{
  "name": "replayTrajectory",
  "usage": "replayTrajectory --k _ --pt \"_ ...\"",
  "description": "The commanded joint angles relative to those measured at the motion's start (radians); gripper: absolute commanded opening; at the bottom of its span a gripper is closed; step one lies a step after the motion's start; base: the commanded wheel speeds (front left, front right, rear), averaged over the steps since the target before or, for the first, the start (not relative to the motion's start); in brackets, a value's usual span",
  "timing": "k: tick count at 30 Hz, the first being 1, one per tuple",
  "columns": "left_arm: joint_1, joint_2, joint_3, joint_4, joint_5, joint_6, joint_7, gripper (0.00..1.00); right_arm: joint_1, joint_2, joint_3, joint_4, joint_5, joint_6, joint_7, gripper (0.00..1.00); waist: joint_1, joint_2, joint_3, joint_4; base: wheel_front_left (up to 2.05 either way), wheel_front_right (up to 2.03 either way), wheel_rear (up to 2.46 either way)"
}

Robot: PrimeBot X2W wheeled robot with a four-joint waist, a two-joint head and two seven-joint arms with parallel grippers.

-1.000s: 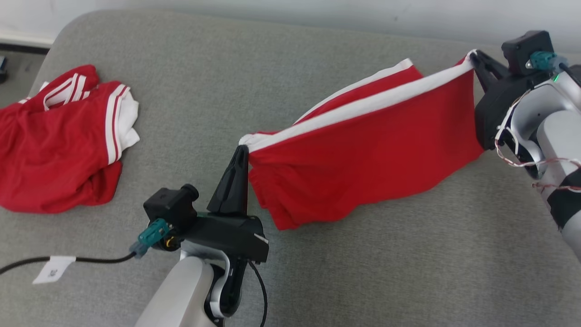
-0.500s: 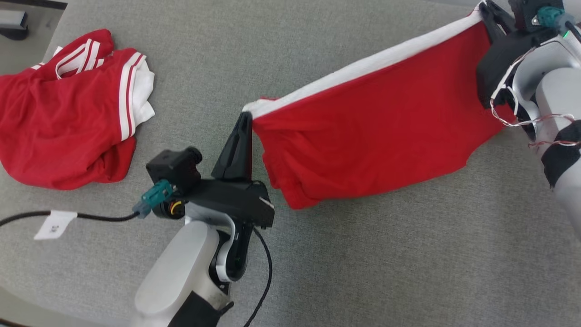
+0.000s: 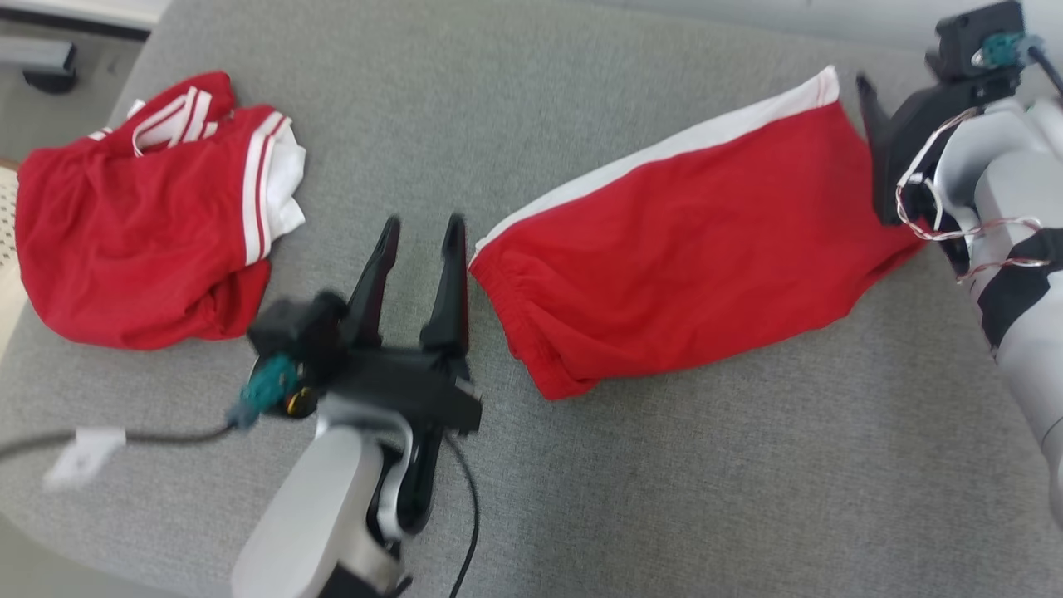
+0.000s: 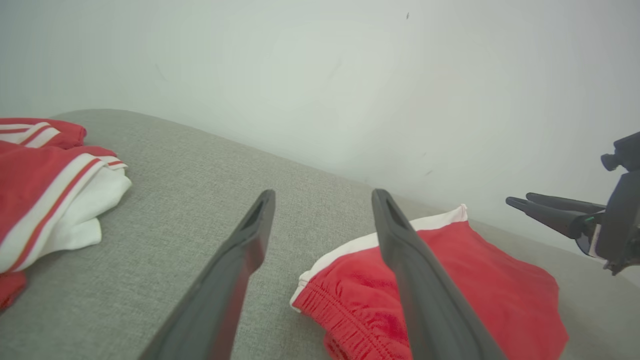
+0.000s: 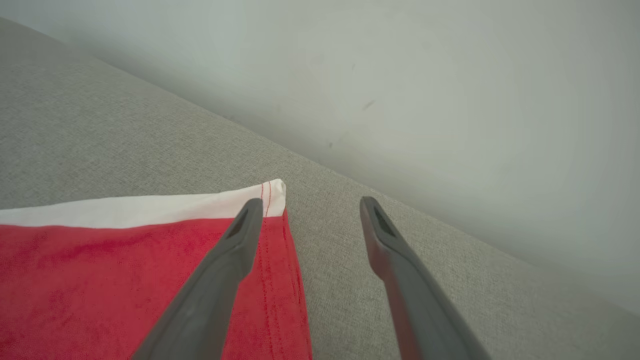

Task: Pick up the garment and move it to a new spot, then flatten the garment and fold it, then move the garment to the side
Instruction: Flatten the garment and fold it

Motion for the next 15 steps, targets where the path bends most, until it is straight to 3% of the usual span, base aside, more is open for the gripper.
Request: replayTrajectory --k 1,6,10,15 --pt "0.048 0.000 0.021 -0.020 0.048 -0.008 -0.003 1.00 0.018 0.006 -0.013 0.016 0.020 -0.003 0.039 1.00 0.0000 -0.0001 -0.042 -0.006 0.00 0.00 0.00" --pt "0.167 0.000 0.068 -0.151 0.211 -0.041 -0.003 1.00 0.071 0.006 -0.050 0.040 0.053 -0.003 0.162 1.00 0.0000 -0.0001 -0.093 0.005 0.00 0.00 0.00" --pt "0.257 0.001 0.051 -0.247 0.354 -0.060 -0.003 1.00 0.116 -0.016 -0.073 0.047 0.065 -0.003 0.237 1.00 0.0000 -0.0001 -0.113 0.043 0.00 0.00 0.00" --pt "0.331 0.021 0.029 -0.327 0.428 -0.117 -0.003 1.00 0.146 -0.061 -0.111 0.049 0.069 -0.003 0.273 1.00 0.0000 -0.0001 -0.106 0.101 0.00 0.00 0.00"
